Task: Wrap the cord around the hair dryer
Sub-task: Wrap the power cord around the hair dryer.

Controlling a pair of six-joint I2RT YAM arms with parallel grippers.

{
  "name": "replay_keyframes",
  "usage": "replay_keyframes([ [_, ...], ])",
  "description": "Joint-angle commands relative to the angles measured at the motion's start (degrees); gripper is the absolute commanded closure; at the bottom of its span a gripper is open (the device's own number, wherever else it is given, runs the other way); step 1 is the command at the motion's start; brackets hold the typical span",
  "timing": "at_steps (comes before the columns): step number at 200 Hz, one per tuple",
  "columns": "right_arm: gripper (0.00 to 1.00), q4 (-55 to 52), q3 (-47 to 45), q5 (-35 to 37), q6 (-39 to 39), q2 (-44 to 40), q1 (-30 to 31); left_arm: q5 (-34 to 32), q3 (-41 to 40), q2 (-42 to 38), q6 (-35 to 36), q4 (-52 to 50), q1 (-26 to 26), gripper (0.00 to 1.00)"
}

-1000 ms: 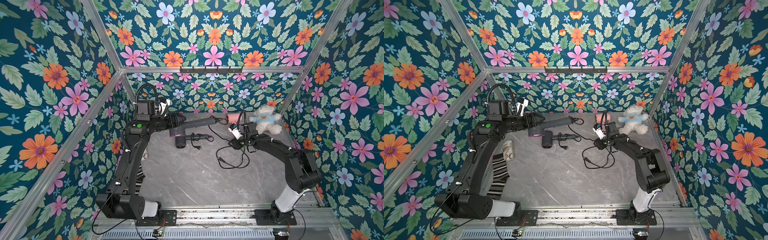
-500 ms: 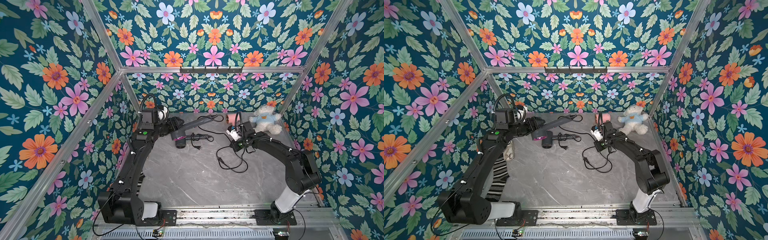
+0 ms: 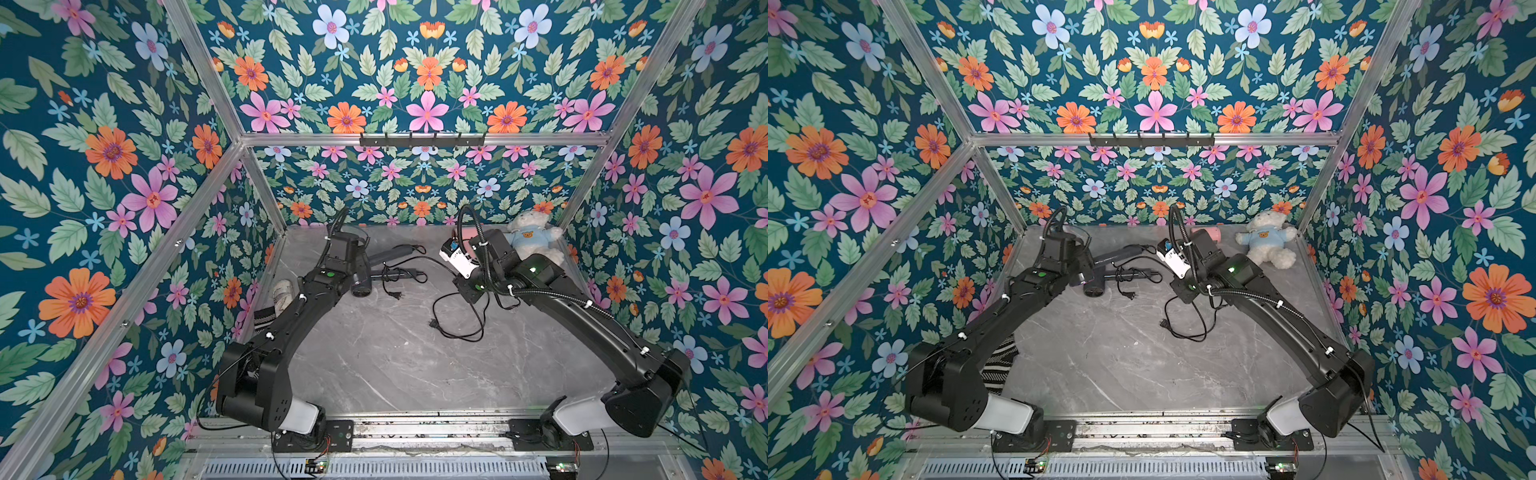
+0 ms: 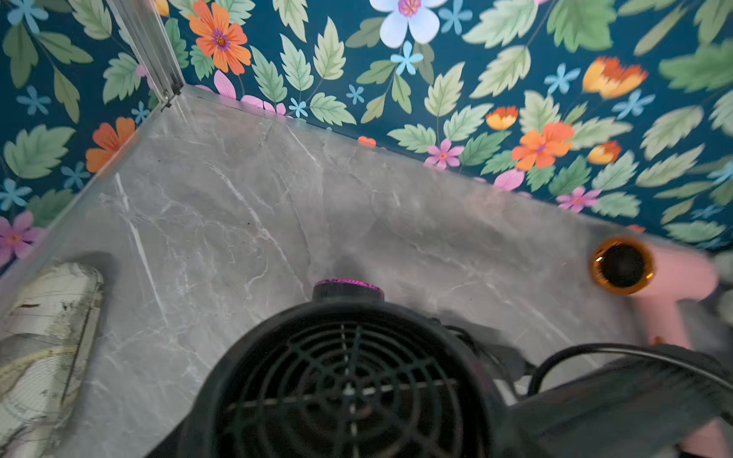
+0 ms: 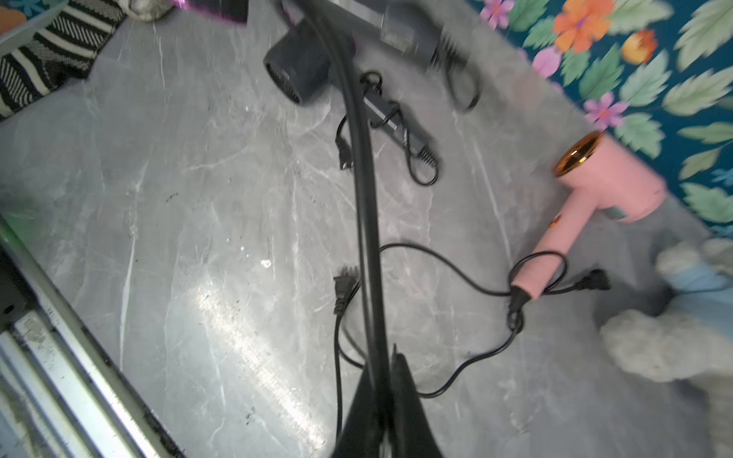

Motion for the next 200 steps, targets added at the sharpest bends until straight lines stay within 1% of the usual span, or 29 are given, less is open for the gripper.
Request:
replay_keyframes([
  [1,1.0,1.59,3.69,5.91,-7.93,1.64,-0.11,-4.66,-0.12,0.14,8.73,0.54,-1.33,1.0],
  [11,1.0,2.89,5.17,6.6,-10.22,3.02,-0.79,-2.83,-0.61,-0.35,10.73,0.25,-1.54,1.0],
  [24,1.0,4.32,7.47,5.8,-11.17,4.88,-2.38,-0.31,-1.29,-1.46,13.79,-0.64,-1.62,1.0],
  [44,1.0,4.72,12.25,2.72,-10.93,7.98,-5.42,1.17,-2.68,-3.96,17.89,-2.22,-1.86,1.0],
  [66,1.0,3.36,18.47,1.7,-10.77,11.14,-8.08,1.32,-3.23,-5.9,21.51,-5.6,-1.97,1.0],
  [71,1.0,2.86,19.99,1.56,-10.75,13.77,-8.63,0.97,-3.37,-6.3,22.01,-6.33,-1.97,1.0],
  [124,1.0,-4.82,39.85,1.81,-11.3,22.84,-10.61,-3.32,-5.98,-7.63,23.4,-7.94,-1.96,1.0],
  [166,1.0,-14.55,61.83,2.3,-12.24,31.93,-11.43,-2.51,-6.83,-7.28,23.35,-8.12,-1.97,1.0],
  [174,1.0,-14.38,62.38,1.99,-12.08,32.35,-11.62,-0.98,-6.9,-7.57,23.15,-8.14,-1.97,1.0],
  [200,1.0,-13.5,58.82,0.86,-10.75,32.49,-12.64,4.52,-6.74,-8.37,23.26,-8.11,-1.89,1.0],
])
